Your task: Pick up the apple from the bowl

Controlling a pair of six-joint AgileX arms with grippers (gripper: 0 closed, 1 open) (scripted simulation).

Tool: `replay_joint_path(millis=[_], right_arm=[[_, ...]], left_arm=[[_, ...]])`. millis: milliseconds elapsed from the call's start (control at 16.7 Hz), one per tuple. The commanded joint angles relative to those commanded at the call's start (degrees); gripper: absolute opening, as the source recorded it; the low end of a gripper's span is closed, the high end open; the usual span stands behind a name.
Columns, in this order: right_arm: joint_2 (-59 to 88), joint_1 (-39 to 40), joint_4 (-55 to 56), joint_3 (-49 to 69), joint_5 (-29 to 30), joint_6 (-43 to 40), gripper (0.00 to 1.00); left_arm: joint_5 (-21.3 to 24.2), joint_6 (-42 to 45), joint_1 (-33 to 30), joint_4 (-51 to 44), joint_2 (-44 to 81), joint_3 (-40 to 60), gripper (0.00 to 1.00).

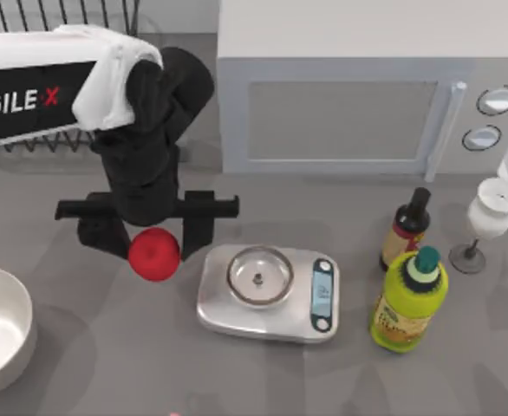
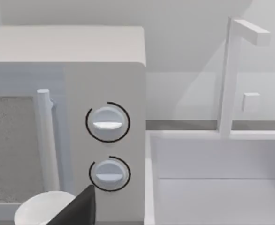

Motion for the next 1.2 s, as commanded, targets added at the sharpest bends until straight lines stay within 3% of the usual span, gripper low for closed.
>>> replay_joint_path(millis=[180,960,1200], right_arm=[[0.0,0.0,0.0,0.0,0.0,0.0,1.00],[0.0,0.0,0.0,0.0,0.0,0.0,1.00],[0.0,0.0,0.0,0.0,0.0,0.0,1.00]], left_arm=[[0.0,0.0,0.0,0.0,0.0,0.0,0.00],[0.0,0.0,0.0,0.0,0.0,0.0,0.98],[0.0,0.0,0.0,0.0,0.0,0.0,1.00]])
